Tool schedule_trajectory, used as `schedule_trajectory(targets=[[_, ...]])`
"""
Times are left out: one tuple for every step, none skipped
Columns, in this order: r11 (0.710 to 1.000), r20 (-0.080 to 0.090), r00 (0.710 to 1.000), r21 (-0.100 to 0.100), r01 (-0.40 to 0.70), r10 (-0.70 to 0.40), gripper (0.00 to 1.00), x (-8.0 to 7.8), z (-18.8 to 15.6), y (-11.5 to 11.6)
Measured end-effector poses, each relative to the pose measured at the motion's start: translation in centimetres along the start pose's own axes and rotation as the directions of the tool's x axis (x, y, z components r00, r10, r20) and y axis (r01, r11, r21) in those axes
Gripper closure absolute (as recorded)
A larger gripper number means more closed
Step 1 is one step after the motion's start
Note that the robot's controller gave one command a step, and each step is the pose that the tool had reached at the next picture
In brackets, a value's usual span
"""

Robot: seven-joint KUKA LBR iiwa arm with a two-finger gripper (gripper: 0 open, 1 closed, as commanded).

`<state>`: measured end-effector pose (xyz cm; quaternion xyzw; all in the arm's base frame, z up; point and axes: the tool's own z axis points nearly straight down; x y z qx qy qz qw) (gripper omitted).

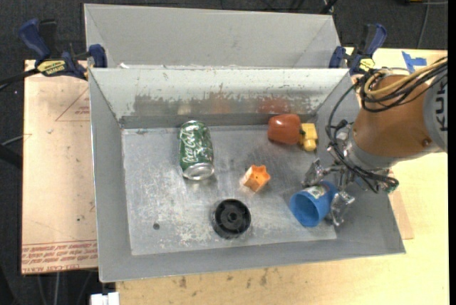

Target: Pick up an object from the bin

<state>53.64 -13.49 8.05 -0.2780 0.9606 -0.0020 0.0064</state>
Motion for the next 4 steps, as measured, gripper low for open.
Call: schedule_trajectory(targets=[[0.994,-0.008,0.994,-0.01,0.107,-0.108,1.0,-0.1,-1.2,-0.6],[1.0,-0.008,1.0,-0.008,0.009,-0.009,1.0,1.0,-11.8,1.6],[1.0,-0.008,1.0,-0.008,0.009,-0.009,1.0,1.0,-11.8,1.6],[0.992,-0.011,0.992,-0.016,0.125,-0.125,1.0,2.2,-14.1,1.9]])
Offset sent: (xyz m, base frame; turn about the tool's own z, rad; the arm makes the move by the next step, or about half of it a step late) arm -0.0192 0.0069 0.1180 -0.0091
